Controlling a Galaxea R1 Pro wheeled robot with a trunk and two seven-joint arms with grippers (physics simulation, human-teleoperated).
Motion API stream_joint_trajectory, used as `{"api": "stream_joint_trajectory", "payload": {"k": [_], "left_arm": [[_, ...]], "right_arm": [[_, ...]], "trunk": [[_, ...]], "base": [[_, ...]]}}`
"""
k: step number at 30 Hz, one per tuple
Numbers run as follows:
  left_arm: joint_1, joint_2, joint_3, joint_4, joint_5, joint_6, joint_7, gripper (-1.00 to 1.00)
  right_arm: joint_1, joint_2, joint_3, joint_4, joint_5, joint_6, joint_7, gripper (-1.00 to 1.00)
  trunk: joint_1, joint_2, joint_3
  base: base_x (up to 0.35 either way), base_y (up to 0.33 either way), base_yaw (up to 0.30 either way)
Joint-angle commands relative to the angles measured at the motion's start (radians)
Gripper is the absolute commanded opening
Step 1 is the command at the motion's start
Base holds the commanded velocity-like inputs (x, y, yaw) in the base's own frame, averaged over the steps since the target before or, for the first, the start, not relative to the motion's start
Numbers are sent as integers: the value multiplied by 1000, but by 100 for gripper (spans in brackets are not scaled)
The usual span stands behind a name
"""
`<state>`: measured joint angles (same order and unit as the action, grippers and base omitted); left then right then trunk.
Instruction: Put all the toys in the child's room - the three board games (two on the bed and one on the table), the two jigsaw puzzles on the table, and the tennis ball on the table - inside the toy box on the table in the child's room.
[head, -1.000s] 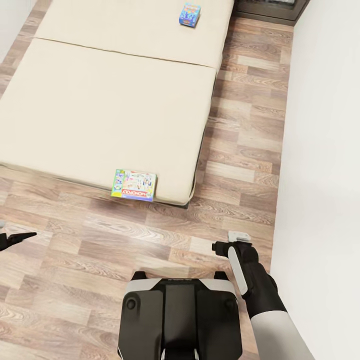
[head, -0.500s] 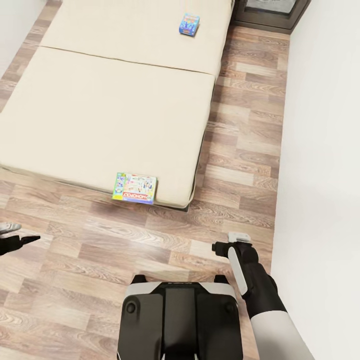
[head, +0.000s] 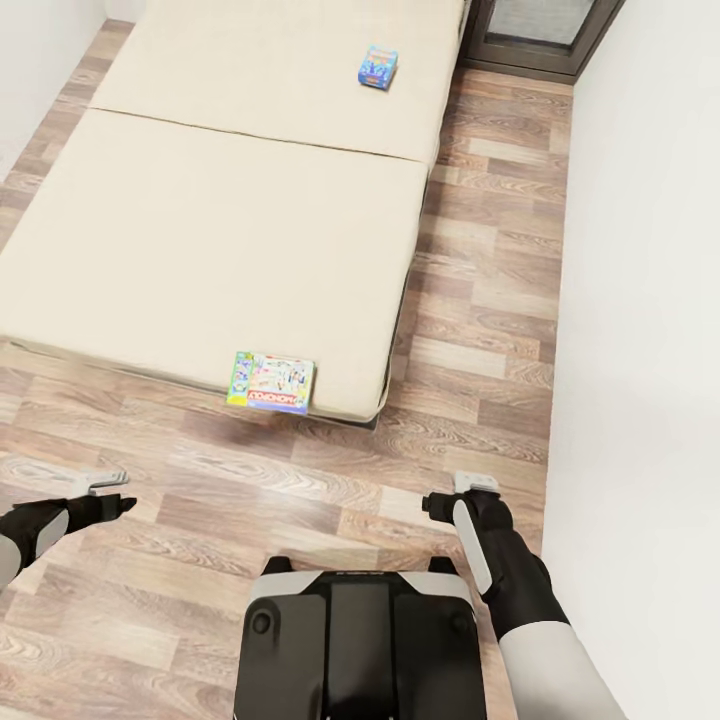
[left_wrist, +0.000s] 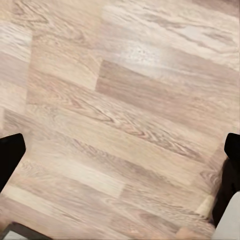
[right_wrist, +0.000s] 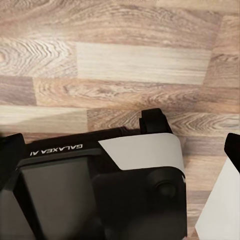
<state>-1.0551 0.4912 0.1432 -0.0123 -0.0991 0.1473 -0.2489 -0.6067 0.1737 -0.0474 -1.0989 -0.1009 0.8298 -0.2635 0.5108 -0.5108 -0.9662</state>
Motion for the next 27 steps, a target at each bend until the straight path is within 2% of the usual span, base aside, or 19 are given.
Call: {"api": "stream_joint_trajectory", "payload": {"k": [1,7,14,27], "left_arm": [[11,-16,5,-2,-10,-3,19,100],[36,-68,-1,-1,-9,-89,98,100],[58,-92,-2,-2,-9,-120,211,100],[61,-103,-2,-3,-10,-117,233,100]], "right_arm": [[0,1,-2,0,-10,3,-8,100],[0,1,-4,2,-11,2,-8,100],[0,1,-5,2,-12,2,-8,100],[0,1,-4,2,-12,1,-8,100]], "trunk": [[1,-1,1],[1,-1,11],[1,-1,22],[1,-1,44]], "base": [[0,0,0],[0,0,0],[0,0,0],[0,0,0]]}}
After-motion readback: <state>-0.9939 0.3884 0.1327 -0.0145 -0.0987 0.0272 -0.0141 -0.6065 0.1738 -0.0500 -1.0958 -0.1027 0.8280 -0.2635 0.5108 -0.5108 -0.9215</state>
